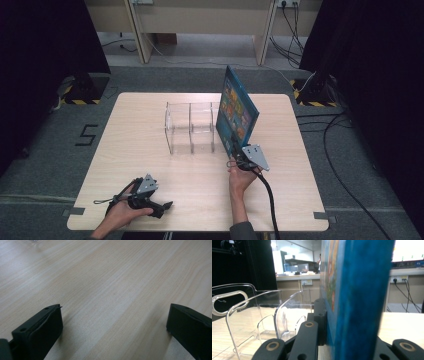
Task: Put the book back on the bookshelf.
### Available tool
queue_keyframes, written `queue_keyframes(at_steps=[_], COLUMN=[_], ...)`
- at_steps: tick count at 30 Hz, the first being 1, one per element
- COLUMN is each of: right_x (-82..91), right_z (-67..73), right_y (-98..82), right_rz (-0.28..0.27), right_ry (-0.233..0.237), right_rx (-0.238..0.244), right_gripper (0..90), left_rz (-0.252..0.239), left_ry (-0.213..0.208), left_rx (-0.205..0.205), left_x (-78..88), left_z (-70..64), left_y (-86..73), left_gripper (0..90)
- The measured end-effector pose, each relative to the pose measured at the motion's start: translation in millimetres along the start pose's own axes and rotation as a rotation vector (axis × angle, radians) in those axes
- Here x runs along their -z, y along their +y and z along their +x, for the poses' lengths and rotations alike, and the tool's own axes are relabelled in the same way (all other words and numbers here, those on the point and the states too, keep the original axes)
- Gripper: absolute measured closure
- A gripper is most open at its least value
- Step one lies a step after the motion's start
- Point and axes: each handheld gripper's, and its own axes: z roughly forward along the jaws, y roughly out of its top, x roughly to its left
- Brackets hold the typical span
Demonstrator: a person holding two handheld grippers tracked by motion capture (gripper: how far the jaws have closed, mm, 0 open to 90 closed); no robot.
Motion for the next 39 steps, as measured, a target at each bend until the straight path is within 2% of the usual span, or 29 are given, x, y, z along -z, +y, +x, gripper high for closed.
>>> queue_keyframes(at_steps=[7, 15, 19, 22, 23, 25, 31, 34, 39], right_x=[3.8, 7.6, 10.1, 12.6, 13.2, 14.6, 20.5, 21.1, 20.9], right_z=[-2.6, -2.7, -6.8, -8.1, -8.9, -10.6, -13.4, -12.9, -13.4], right_y=[0.5, 4.2, 9.0, 13.7, 15.3, 17.5, 20.8, 21.2, 20.0], right_rz=[0.018, 0.052, 0.100, 0.141, 0.154, 0.168, 0.193, 0.229, 0.239], right_ry=[-0.018, -0.008, 0.018, 0.037, 0.043, 0.056, 0.107, 0.126, 0.159], right_rx=[-0.010, 0.020, 0.032, 0.086, 0.087, 0.063, 0.056, 0.038, 0.047], right_gripper=[81.1, 78.3, 75.8, 73.2, 72.1, 69.9, 66.5, 63.5, 63.2], left_rz=[0.000, 0.000, -0.001, -0.001, -0.001, -0.002, -0.001, -0.002, 0.000], left_ry=[-0.001, -0.004, -0.005, -0.005, -0.006, -0.007, -0.010, -0.009, -0.013], left_rx=[-0.002, -0.006, -0.006, -0.007, -0.007, -0.007, -0.010, -0.009, -0.013], left_x=[-0.1, -0.1, -0.3, -0.3, -0.4, -0.6, -0.8, -0.9, -1.0], left_z=[-0.3, -0.7, -0.9, -0.9, -1.0, -1.3, -1.2, -1.5, -1.4], left_y=[0.1, 0.2, 0.2, 0.3, 0.3, 0.4, 0.7, 0.7, 1.0], left_gripper=[0.0, 0.0, 0.0, 0.0, 0.0, 0.0, 0.0, 0.0, 0.0])
